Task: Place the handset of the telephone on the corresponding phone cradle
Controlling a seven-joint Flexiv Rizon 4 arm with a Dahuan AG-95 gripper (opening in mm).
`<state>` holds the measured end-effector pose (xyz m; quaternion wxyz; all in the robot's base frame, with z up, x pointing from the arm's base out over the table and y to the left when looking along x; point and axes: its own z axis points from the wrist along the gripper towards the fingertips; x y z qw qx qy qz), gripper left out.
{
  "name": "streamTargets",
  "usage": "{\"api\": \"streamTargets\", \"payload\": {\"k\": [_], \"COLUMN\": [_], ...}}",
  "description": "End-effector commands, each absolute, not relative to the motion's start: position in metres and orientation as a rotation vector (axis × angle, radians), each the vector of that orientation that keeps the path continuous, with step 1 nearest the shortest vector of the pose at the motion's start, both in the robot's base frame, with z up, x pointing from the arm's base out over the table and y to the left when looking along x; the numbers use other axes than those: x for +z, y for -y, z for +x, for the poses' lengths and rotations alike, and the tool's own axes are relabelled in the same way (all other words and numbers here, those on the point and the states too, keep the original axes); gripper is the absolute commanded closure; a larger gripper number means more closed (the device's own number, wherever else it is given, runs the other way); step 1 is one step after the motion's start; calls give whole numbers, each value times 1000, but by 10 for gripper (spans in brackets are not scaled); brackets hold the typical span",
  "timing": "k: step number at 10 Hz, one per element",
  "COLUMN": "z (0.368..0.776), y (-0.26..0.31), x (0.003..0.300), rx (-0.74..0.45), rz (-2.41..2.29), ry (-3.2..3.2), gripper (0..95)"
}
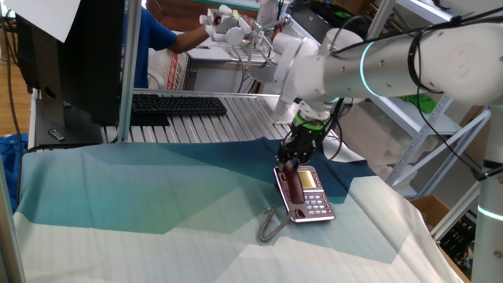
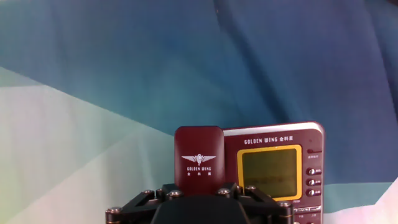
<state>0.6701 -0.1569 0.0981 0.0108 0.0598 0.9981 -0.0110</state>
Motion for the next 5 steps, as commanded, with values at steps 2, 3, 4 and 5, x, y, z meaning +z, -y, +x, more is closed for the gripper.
{"api": "streamTargets", "payload": {"k": [2, 3, 4, 5], "z": [658, 652, 647, 644], "y": [150, 148, 147, 147], "x": [94, 94, 94, 93], "rx": [-19, -23, -40, -36], "rz": [209, 222, 218, 221], "ry": [-3120, -3121, -3118, -3119], "gripper": [950, 950, 950, 950]}}
